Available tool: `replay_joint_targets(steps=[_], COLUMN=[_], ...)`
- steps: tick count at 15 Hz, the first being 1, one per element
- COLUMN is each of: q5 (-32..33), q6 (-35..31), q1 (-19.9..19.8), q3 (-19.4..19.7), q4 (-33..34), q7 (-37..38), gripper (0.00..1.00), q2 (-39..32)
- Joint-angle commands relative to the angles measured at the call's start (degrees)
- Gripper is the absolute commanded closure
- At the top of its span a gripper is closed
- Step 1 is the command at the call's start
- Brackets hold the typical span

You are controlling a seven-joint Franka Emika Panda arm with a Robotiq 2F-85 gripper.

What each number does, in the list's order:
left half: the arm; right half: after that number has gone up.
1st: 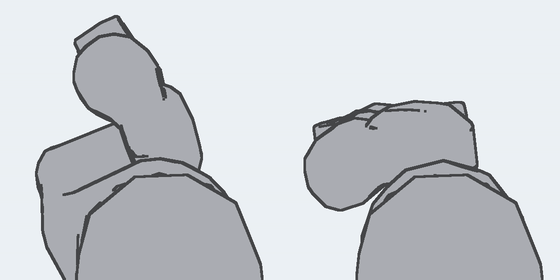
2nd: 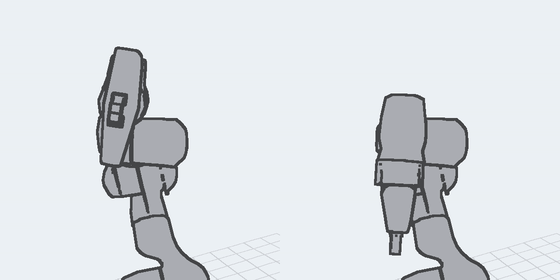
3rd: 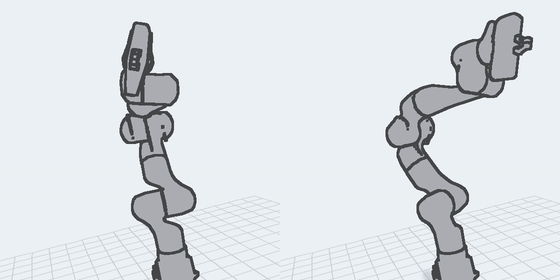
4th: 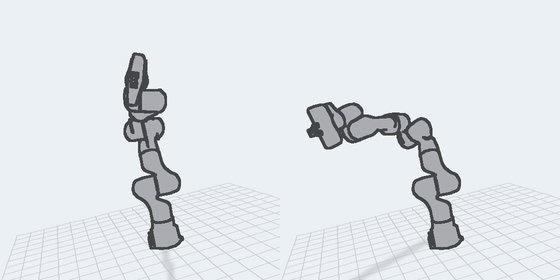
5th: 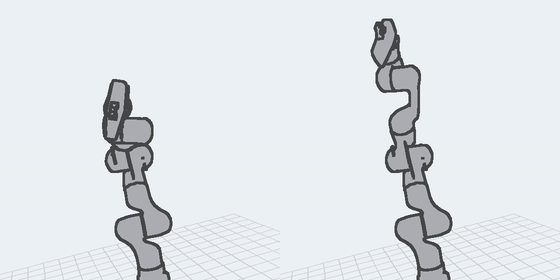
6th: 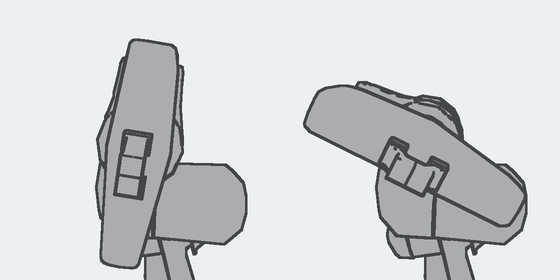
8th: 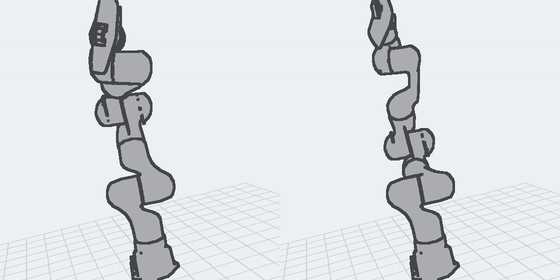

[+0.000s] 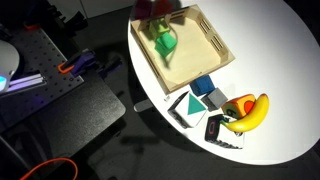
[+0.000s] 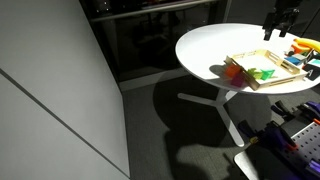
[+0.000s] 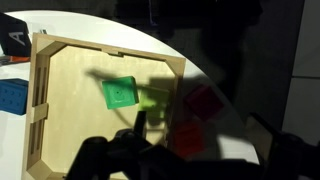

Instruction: Put the green block in the box

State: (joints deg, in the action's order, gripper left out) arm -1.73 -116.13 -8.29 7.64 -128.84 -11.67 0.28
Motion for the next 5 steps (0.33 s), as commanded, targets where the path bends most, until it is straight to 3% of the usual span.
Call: replay_joint_targets(steps=[1, 5], q5=[0.0, 0.01], q6=[0.12, 0.11], q1=[0.17, 0.2], q3=[0.15, 0.16], q4=[-0.15, -0.44], q7=[0.0, 0.0], gripper=[0.0, 0.0], q2=[0.44, 0.87])
